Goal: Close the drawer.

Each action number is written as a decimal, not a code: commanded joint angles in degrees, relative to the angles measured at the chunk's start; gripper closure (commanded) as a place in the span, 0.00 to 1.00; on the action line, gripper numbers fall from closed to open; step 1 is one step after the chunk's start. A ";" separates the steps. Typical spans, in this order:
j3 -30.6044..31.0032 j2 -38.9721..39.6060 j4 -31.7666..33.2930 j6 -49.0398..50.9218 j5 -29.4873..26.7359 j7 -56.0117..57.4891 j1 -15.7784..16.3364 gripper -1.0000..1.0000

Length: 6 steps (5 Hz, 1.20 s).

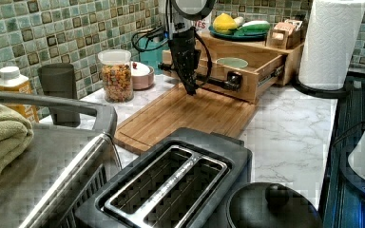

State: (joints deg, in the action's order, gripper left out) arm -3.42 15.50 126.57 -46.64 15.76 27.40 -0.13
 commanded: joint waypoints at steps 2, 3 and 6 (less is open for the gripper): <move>-5.69 -2.89 -4.65 -1.00 -0.59 18.50 -10.83 1.00; -6.78 -1.59 -4.82 -5.56 -1.62 18.88 -13.52 1.00; -7.31 4.94 -16.08 -3.81 -7.36 38.74 -28.34 1.00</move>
State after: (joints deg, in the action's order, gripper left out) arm -4.01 19.36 121.75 -51.31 8.27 60.15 -21.96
